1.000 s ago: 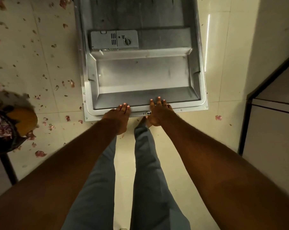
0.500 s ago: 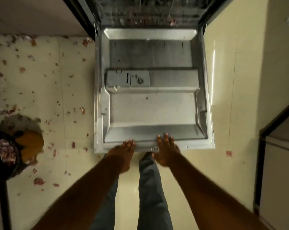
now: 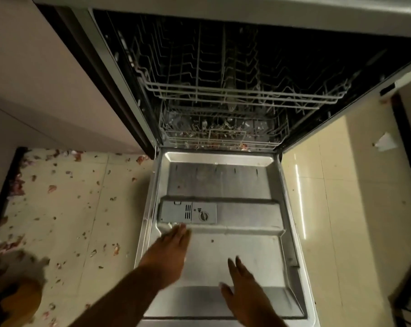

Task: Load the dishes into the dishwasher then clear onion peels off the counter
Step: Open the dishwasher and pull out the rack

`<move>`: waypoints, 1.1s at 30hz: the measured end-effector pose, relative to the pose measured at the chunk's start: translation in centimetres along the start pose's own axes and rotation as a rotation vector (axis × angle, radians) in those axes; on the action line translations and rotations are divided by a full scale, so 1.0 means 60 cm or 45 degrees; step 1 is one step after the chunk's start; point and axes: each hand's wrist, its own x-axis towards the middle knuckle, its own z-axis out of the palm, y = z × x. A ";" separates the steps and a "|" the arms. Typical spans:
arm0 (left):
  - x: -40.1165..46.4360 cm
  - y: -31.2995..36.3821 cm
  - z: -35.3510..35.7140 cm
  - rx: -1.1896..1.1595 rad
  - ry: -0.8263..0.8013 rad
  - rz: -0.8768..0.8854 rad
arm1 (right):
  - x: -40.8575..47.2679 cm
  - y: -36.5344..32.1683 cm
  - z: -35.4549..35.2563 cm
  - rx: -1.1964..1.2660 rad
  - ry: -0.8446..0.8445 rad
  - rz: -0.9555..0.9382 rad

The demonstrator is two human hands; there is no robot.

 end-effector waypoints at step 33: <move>0.112 0.053 -0.294 0.437 0.695 -0.181 | 0.030 -0.165 -0.395 -0.403 1.112 -0.142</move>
